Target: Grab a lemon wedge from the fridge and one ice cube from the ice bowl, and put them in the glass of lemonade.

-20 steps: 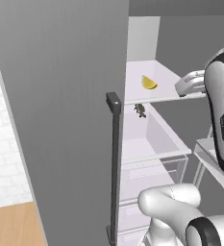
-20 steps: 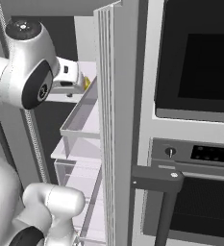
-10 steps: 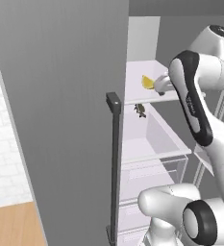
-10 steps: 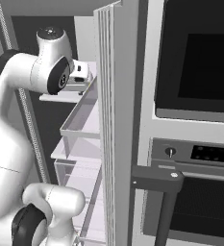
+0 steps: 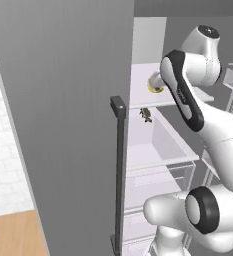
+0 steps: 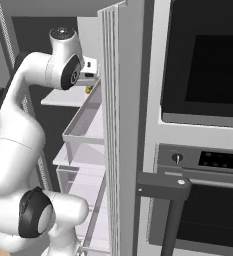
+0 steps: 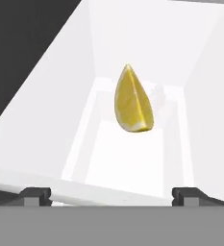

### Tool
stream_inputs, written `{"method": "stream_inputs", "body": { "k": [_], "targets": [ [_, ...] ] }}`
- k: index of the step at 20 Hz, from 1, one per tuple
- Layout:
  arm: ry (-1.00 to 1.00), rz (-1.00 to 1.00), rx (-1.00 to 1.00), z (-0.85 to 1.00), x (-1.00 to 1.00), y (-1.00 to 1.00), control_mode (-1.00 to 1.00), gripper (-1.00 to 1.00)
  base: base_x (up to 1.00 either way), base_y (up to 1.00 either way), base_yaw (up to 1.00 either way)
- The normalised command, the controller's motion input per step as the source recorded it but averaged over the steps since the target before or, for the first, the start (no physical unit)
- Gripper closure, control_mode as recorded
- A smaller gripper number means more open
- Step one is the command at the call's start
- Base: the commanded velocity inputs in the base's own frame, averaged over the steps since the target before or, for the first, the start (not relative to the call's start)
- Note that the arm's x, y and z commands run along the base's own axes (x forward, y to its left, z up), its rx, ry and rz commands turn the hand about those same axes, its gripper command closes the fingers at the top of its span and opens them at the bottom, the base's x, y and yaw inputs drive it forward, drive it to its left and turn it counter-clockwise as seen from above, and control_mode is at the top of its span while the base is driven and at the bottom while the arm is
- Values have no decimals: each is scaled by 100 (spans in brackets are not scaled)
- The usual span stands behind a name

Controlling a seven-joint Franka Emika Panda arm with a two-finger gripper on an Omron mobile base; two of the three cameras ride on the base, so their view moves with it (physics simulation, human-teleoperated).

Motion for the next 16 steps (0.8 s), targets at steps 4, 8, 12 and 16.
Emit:
{"method": "stream_inputs", "body": {
  "k": [4, 8, 12, 16],
  "targets": [
    [5, 0, -4, -17, 100, 6, -100, -100, 0, 0, 0],
    [5, 1, -1, -9, 56, 1, -100, -100, 0, 0, 0],
    [10, 11, 0, -30, 45, 0, -100, -100, 0, 0, 0],
    [10, 14, 0, -47, 28, -2, -100, -100, 0, 0, 0]
  ]
}}
